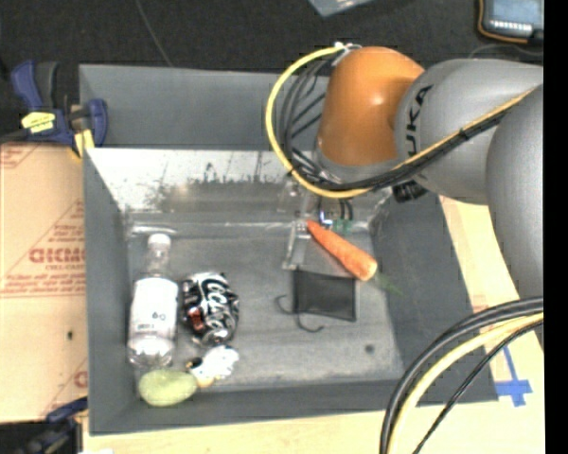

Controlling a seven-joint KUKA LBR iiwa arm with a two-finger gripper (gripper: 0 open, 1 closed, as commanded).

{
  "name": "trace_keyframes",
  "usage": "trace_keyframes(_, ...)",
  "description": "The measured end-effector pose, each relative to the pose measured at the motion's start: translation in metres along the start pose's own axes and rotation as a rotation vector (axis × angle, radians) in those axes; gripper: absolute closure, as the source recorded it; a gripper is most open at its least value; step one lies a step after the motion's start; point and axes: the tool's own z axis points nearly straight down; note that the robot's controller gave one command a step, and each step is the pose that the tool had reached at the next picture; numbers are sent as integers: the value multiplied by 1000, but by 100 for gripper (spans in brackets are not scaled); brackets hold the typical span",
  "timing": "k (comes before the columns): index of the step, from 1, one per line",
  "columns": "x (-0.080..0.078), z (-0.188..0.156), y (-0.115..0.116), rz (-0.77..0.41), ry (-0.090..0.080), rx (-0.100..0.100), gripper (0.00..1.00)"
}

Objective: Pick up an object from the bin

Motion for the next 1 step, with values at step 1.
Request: trace_keyframes(1,1,-10,-3,119,-4,-2,0)
